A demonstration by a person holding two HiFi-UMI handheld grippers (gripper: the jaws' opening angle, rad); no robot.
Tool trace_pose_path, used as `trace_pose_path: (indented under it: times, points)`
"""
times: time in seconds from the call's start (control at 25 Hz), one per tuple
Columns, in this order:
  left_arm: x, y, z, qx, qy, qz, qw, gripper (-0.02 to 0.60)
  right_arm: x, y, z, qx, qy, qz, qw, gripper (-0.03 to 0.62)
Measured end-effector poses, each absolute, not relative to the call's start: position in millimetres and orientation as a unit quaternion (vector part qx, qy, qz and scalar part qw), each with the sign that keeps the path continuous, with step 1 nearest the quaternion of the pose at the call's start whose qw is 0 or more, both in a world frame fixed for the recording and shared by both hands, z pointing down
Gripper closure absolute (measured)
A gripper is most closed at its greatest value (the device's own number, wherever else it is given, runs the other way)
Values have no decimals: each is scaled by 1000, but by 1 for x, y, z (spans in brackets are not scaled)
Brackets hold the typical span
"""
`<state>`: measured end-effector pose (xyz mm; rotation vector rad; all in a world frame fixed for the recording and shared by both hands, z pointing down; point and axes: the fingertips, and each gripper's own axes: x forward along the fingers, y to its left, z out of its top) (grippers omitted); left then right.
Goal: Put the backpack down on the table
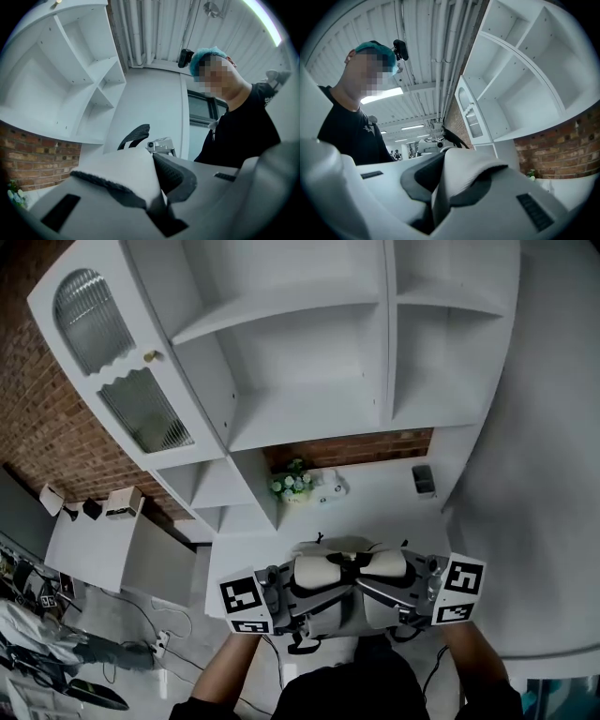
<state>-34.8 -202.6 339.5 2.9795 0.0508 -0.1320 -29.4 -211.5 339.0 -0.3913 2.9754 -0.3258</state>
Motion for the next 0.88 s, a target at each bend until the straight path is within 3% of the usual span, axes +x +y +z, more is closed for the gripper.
trace_pose_path:
  times: [0.88]
  points:
    - [6,-343,349,996,-5,-33,87,528,9,-352,349,-114,985,-119,46,546]
